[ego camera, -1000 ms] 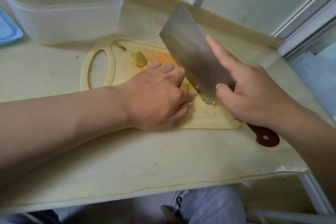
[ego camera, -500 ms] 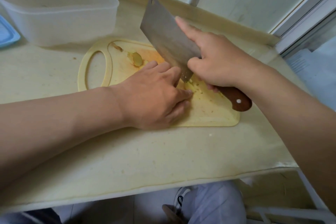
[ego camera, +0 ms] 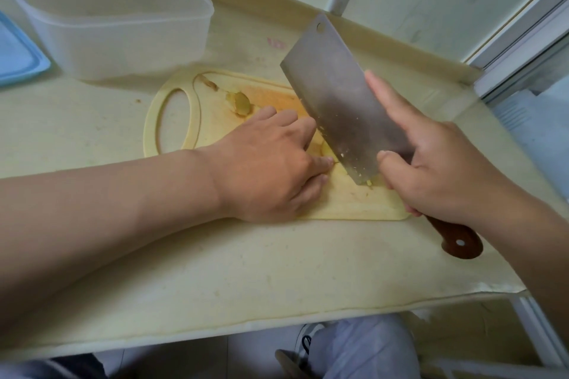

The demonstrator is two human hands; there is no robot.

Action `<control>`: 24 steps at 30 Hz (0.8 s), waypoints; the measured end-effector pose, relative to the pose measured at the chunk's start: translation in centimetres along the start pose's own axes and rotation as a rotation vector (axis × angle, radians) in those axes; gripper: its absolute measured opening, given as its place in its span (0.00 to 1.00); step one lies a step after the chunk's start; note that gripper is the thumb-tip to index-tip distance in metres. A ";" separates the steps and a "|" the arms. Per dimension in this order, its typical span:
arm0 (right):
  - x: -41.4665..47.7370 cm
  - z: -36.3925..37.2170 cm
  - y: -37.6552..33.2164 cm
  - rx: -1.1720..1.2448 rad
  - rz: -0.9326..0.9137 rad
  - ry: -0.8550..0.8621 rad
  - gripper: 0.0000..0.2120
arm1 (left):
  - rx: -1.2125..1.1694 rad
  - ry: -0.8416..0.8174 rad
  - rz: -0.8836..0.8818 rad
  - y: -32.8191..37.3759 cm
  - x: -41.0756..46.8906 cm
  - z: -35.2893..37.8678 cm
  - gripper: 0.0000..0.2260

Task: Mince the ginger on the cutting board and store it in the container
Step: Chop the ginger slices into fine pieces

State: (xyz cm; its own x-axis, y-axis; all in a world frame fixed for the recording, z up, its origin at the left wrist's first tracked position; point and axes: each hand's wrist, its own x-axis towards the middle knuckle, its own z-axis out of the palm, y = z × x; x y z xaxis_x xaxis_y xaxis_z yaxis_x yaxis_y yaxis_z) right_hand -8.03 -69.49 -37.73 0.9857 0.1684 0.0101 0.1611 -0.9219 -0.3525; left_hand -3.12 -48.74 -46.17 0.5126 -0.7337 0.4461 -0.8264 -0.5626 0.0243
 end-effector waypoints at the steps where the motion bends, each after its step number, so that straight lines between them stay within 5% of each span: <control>1: -0.1 0.1 0.1 0.003 -0.007 0.011 0.44 | -0.003 -0.001 0.000 0.0 0.0 0.0 0.25; 11: 2.3 -1.1 -0.9 -0.029 0.037 -0.164 0.45 | -0.011 0.014 0.022 -0.1 0.1 0.1 0.23; 24: 5.6 0.4 -3.8 -0.097 0.008 -0.071 0.44 | -0.009 0.001 -0.034 -0.1 -0.1 -0.5 0.23</control>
State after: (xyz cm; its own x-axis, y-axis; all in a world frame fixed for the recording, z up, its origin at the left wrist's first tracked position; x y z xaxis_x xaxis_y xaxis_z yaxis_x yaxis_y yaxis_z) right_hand -3.11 -64.90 -36.74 0.9815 0.1820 -0.0596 0.1608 -0.9522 -0.2596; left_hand -3.23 -48.47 -45.75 0.5398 -0.7140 0.4458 -0.8109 -0.5833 0.0477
